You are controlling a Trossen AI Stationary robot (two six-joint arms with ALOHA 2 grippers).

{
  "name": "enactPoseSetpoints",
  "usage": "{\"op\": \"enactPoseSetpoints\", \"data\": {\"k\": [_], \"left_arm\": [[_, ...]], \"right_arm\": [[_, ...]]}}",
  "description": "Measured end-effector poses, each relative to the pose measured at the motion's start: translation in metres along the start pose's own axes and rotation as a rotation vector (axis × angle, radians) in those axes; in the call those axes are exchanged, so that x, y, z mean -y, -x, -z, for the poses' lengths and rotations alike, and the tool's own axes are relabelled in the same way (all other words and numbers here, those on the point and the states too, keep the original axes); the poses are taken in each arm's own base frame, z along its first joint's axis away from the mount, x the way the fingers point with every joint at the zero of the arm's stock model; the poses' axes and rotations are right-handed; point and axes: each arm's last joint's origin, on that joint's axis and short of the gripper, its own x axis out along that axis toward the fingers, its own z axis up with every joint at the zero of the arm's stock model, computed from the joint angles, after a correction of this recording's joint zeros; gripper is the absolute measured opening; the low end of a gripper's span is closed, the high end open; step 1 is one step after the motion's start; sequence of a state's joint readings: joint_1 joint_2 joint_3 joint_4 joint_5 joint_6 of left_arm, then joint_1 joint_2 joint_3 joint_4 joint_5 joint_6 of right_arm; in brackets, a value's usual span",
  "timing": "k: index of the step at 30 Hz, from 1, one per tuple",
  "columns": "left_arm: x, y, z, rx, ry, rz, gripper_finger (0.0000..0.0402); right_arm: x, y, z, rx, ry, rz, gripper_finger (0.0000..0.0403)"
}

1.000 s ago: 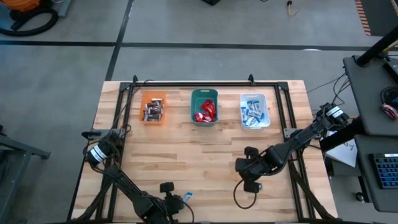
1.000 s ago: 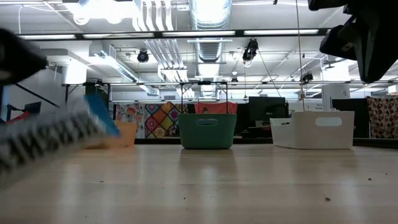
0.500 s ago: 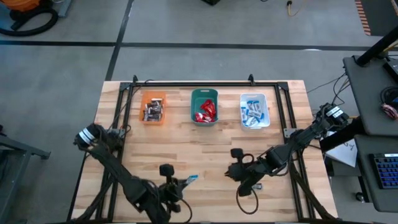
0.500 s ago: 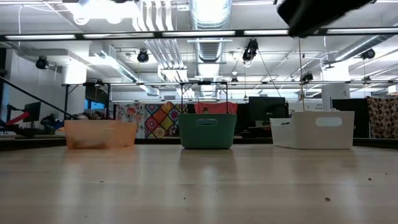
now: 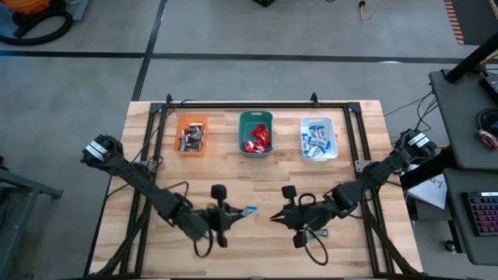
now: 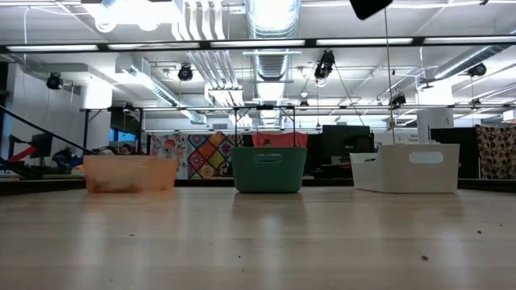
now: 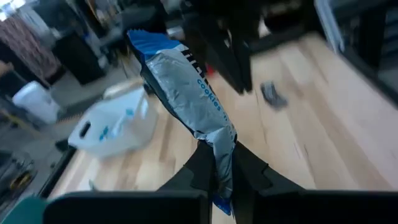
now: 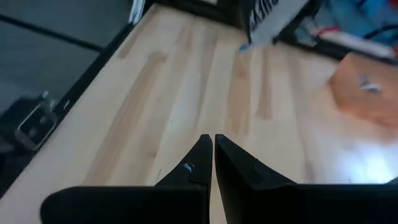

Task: Organize candy in baskets
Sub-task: Put the white chocolate bar into the white bin

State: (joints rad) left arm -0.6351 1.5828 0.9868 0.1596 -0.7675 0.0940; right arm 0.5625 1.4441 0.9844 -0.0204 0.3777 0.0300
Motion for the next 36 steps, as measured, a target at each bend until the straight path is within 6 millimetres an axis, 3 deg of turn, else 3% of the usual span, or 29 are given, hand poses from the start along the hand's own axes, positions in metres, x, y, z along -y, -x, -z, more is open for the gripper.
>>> {"op": "enactPoseSetpoints", "data": {"k": [7,15,23,28,32,36], "left_arm": [[-0.008,-0.002,0.033,0.149,0.008,-0.027,0.0007],[-0.011,-0.002,0.047,0.145,0.000,-0.039,0.0007],[-0.013,-0.004,0.051,0.133,-0.004,-0.047,0.0006],[-0.018,-0.007,0.052,0.131,0.014,-0.073,0.0006],[-0.021,-0.009,0.049,0.146,0.028,-0.087,0.0006],[-0.022,-0.010,0.046,0.154,0.036,-0.091,0.0006]], "right_arm": [[0.009,-0.001,-0.014,0.143,0.057,0.156,0.0013],[0.034,-0.007,-0.025,0.253,-0.007,0.169,0.0024],[0.057,-0.012,-0.028,0.306,-0.130,0.092,0.0136],[0.061,-0.012,-0.034,0.373,-0.156,-0.060,0.0209],[0.071,-0.013,-0.033,0.374,-0.188,-0.034,0.0237],[0.082,-0.015,-0.032,0.374,-0.230,-0.008,0.0239]]}}
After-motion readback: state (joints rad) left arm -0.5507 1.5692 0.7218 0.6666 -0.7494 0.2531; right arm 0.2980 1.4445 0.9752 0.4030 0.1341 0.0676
